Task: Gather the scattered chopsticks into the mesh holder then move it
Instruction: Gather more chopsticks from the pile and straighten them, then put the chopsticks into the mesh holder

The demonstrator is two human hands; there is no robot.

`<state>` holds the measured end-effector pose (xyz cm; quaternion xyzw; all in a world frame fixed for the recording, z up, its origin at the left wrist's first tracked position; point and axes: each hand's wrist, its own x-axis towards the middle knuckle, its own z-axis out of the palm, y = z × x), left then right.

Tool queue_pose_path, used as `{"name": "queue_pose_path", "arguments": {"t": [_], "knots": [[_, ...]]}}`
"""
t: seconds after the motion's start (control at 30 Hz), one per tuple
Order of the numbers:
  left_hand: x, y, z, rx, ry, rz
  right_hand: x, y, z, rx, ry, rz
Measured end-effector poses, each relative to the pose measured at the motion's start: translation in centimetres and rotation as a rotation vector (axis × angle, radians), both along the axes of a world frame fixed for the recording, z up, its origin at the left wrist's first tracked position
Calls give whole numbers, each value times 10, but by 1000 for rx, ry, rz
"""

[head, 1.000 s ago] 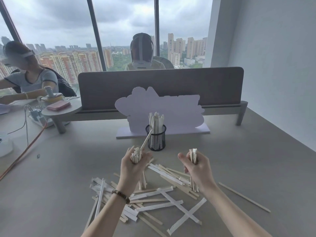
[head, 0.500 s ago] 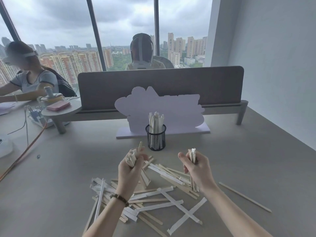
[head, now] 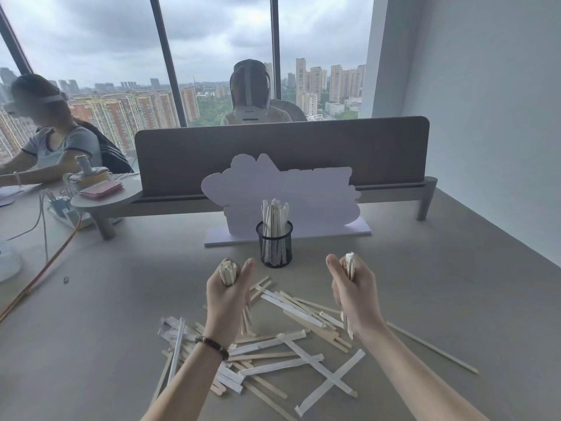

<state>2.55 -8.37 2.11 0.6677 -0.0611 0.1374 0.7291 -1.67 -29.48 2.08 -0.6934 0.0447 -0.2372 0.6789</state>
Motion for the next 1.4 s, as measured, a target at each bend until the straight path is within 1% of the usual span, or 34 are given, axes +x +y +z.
{"name": "queue_pose_path", "arguments": {"t": [0.1, 0.23, 0.37, 0.47, 0.57, 0.67, 0.73, 0.83, 0.9, 0.97, 1.0, 1.07, 1.17, 1.23, 1.3, 1.4], "knots": [[-2, -2, 4, 3, -12, -10, 1, -3, -2, -14, -2, 26], [-2, -1, -4, 62, -6, -69, 1, -4, -5, -60, 4, 71], [-2, -2, -7, 100, 26, -48, -2, -4, -6, -123, 31, 115], [-3, -7, -5, 113, 49, -39, -4, -3, -6, -102, 49, 138], [-2, -10, -1, 114, 34, -30, -5, -4, 1, -69, 39, 154], [4, -11, 5, 51, 42, -23, 0, -3, 12, -12, 51, 124], [10, -8, 11, -48, 84, -3, 7, -6, 19, 75, 55, 131], [23, -3, 23, -242, 181, 9, 24, -14, 29, 237, 88, 230], [34, 3, 32, -348, 245, -41, 37, -16, 37, 356, 125, 295], [42, 6, 41, -396, 291, -97, 47, -17, 45, 447, 129, 335], [46, 8, 45, -394, 295, -106, 52, -17, 51, 454, 115, 347], [51, 9, 52, -373, 268, -110, 62, -17, 61, 381, 95, 349], [60, 11, 59, -387, 229, -134, 80, -19, 74, 97, 151, 280], [68, 16, 62, -348, 231, -121, 91, -19, 83, -57, 185, 290], [79, 21, 63, -310, 227, -93, 103, -17, 90, -101, 187, 298], [94, 23, 64, -298, 184, -80, 122, -14, 93, -75, 172, 290]]}}
